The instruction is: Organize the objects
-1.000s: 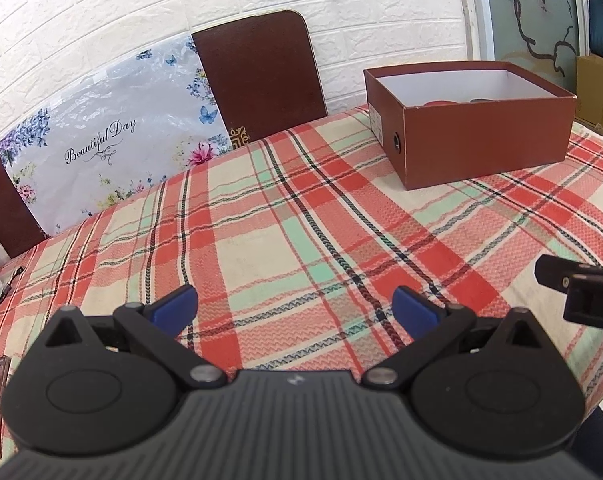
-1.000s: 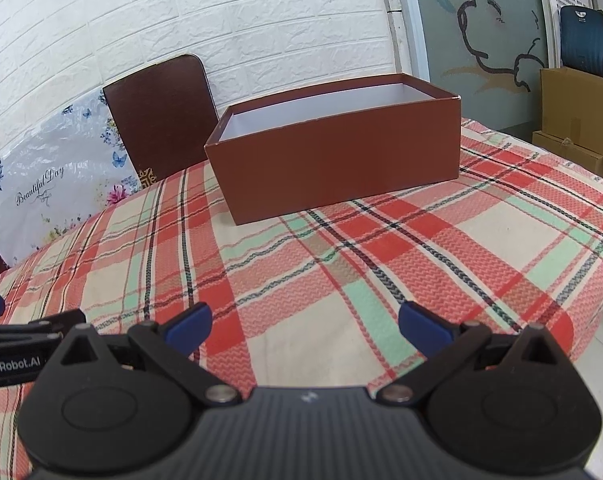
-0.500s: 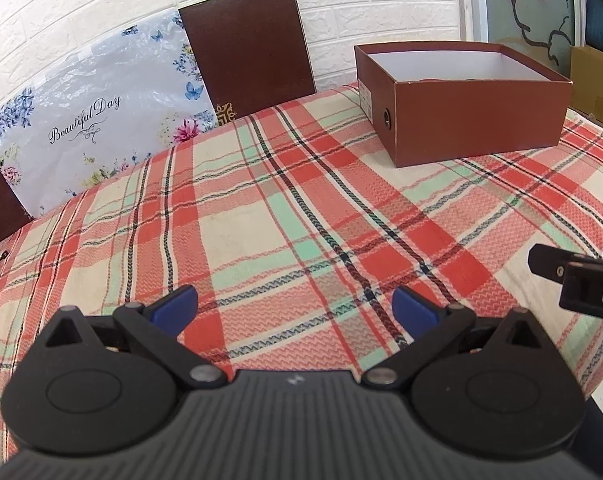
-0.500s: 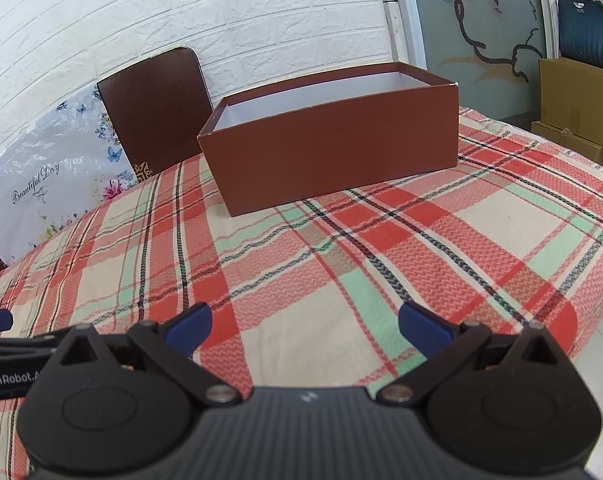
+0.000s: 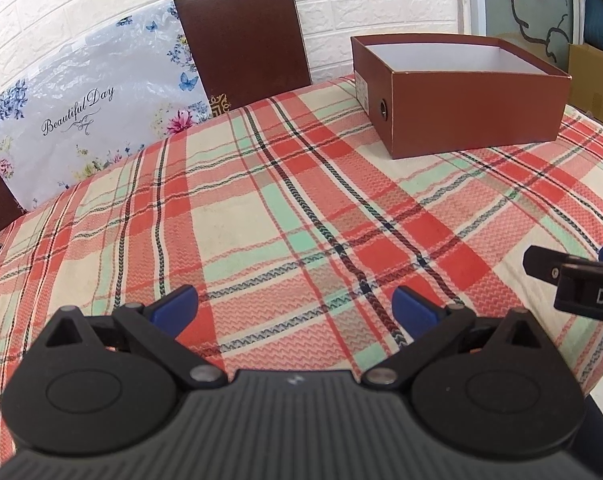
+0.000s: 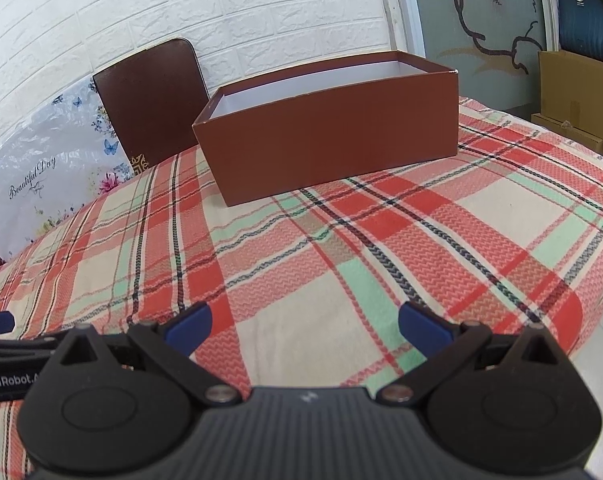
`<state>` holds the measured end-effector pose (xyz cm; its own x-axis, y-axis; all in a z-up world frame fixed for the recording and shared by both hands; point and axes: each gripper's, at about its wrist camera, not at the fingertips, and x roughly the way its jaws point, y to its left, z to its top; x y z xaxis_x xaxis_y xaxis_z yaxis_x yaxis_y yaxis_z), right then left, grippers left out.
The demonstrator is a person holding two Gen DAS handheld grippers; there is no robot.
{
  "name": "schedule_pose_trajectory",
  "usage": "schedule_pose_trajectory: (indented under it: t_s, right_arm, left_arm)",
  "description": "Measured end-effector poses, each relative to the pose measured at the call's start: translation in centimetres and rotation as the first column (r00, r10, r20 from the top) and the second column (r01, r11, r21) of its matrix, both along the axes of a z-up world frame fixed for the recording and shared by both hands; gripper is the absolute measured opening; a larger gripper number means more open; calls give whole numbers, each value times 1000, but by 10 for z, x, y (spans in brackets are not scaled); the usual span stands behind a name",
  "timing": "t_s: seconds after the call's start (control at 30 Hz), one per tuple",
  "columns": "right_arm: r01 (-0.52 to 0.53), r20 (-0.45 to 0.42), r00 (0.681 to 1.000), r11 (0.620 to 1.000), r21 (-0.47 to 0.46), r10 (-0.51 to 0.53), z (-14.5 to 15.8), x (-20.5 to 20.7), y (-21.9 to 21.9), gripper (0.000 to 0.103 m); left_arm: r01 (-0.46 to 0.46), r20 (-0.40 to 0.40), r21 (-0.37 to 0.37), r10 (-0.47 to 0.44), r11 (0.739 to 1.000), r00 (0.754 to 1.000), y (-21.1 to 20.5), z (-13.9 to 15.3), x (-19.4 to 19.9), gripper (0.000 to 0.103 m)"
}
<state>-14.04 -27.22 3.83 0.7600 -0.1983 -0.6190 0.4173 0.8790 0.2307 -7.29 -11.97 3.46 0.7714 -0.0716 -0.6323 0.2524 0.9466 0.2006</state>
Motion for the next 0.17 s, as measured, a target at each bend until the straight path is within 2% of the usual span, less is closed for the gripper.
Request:
schedule_pose_trajectory:
  t_s: [0.17]
  right_arm:
    - [-5, -5, 1000, 1000, -2, 5, -1, 1, 0, 103]
  left_arm:
    - [8, -3, 2, -8, 1000, 1000, -1, -1, 2, 103]
